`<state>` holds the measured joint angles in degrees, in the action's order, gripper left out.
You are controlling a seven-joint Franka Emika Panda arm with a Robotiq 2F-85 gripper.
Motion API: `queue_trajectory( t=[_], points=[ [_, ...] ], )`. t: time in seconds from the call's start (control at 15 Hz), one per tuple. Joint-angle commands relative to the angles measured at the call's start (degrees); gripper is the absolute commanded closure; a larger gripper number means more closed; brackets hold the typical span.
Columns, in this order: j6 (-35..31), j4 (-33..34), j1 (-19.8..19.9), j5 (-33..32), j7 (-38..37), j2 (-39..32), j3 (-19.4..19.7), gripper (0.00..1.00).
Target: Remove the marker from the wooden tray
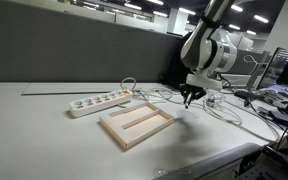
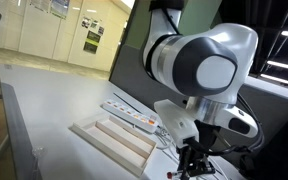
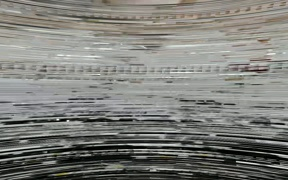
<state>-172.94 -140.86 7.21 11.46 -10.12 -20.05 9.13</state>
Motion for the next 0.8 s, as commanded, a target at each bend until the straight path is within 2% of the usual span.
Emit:
queue_trajectory(
  t=[0.0, 0.27, 0.73],
  points=[
    [0.3, 1.8, 0.3, 0.3, -1.8, -2.4, 1.2, 0.93],
    [0.7, 3.2, 1.4, 1.4, -2.0, -4.6, 0.9, 0.93],
    [4.1, 6.2, 5.0, 5.4, -1.5, -8.0, -2.1, 0.93]
  ],
)
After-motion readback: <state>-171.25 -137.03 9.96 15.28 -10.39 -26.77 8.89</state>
